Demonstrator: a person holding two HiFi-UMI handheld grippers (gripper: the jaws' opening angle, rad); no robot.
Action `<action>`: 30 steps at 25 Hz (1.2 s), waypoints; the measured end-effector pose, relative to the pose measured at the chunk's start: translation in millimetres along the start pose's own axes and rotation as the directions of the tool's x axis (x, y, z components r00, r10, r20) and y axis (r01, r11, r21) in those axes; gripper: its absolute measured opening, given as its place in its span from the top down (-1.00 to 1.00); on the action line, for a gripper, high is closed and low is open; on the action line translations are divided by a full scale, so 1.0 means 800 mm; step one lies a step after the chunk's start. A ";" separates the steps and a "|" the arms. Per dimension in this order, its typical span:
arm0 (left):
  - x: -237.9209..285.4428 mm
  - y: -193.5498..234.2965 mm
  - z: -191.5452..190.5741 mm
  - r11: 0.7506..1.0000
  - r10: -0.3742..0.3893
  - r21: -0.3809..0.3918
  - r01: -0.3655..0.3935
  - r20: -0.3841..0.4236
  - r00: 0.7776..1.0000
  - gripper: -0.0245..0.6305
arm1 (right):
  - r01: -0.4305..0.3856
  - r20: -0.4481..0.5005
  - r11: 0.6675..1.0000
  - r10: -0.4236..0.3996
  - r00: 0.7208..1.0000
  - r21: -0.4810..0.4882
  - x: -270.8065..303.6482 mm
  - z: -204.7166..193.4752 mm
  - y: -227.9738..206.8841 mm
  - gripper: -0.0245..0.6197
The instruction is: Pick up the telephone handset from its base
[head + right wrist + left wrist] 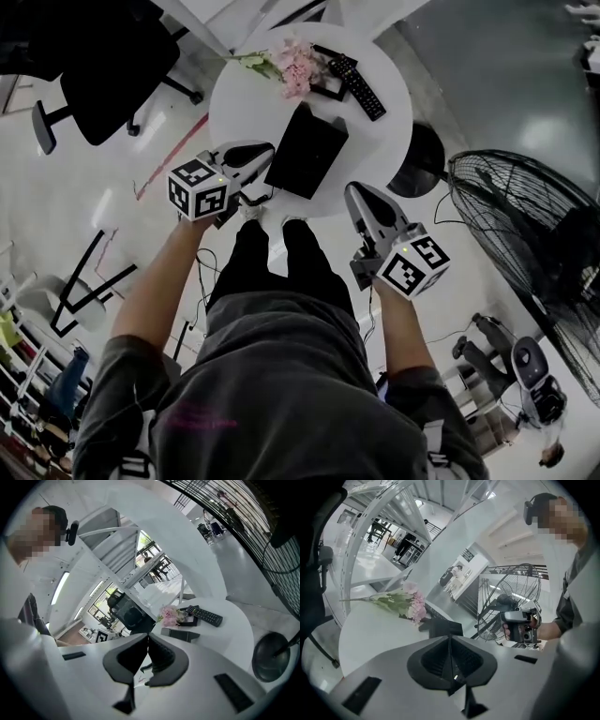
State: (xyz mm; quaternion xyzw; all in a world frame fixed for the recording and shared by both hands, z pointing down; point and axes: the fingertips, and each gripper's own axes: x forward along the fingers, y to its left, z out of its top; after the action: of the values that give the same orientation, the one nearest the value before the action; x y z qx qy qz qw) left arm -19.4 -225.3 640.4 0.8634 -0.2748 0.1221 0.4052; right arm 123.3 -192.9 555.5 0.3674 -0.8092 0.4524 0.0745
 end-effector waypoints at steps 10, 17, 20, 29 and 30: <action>0.036 0.023 -0.030 1.000 -0.005 -0.003 0.005 -0.093 0.996 0.56 | 0.016 -0.024 0.999 -0.015 1.000 0.037 0.005 -0.017 -0.023 0.86; 0.055 0.029 -0.049 0.998 -0.059 -0.039 0.054 -0.134 0.989 0.45 | 0.030 -0.038 0.998 -0.028 0.999 0.050 0.004 -0.030 -0.030 0.86; 0.061 0.030 -0.049 0.997 -0.072 -0.045 0.066 -0.135 0.988 0.45 | 0.034 -0.046 0.998 -0.032 0.998 0.053 0.003 -0.035 -0.033 0.86; 0.065 0.031 -0.047 0.994 -0.099 -0.052 0.093 -0.136 0.986 0.56 | 0.033 -0.048 0.998 -0.030 0.998 0.061 -0.001 -0.043 -0.031 0.86; 0.065 0.030 -0.047 0.994 -0.103 -0.054 0.096 -0.136 0.985 0.56 | 0.034 -0.047 0.997 -0.032 0.998 0.062 -0.002 -0.043 -0.032 0.86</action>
State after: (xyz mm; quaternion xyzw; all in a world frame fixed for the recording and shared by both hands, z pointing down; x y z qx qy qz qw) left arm 10.0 -228.9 702.5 0.8555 -0.2054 0.1550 0.4493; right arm 133.8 -173.0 592.0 0.3724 -0.7864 0.4847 0.0891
